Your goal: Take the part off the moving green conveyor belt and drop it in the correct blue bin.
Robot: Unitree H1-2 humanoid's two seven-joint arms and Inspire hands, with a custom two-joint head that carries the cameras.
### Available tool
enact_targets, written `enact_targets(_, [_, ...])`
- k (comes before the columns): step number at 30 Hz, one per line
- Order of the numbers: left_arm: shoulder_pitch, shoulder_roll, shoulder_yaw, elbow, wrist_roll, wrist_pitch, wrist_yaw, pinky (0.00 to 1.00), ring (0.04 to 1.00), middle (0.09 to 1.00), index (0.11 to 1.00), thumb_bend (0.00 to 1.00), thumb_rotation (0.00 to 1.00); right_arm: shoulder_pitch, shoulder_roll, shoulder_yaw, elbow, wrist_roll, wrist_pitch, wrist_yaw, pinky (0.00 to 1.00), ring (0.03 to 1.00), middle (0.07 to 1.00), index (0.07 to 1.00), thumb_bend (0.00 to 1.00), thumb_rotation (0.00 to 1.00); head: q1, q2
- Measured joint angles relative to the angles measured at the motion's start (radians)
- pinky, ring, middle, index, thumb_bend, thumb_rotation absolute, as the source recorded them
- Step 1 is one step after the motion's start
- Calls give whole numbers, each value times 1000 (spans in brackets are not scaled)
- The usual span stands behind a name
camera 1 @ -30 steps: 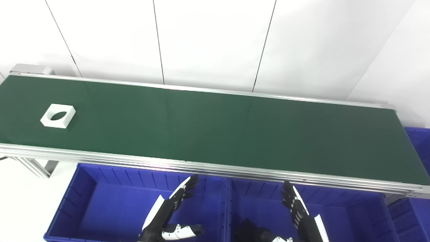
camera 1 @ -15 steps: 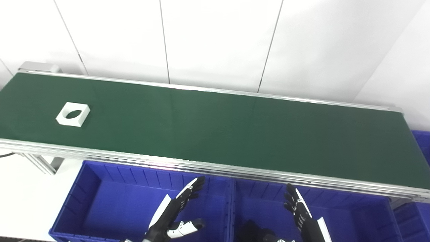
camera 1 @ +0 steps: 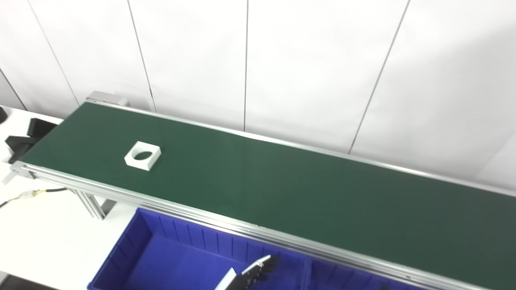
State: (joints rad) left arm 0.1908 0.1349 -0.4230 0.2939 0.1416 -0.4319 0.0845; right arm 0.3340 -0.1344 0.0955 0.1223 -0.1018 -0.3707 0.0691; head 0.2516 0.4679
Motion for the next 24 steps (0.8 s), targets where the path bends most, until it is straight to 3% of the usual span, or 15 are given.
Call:
enact_targets(7, [-5,23,-31,-7,-2,0,42,808,863,886,882,846,607,-10,1,1,28,10,-2,4,965,1000,1000,1000,853,356,-6,-32])
enact_targets(12, [-5,34,-28,-113,-13,0,72,795,846,868,856,895,617,-18,4,1,42,10,-8,3,985,1000,1000,1000,849,344,-26,-41])
enact_targets(20, [-38,52,79,-363,-10,-5,77,798,836,857,857,896,617,-35,20,1,64,34,-24,4,986,1000,1000,994,865,329,-52,-37])
enact_targets(24, [-89,74,149,-432,3,-6,67,840,870,881,896,852,645,-42,20,0,65,36,-25,4,971,983,990,979,879,331,-87,-21])
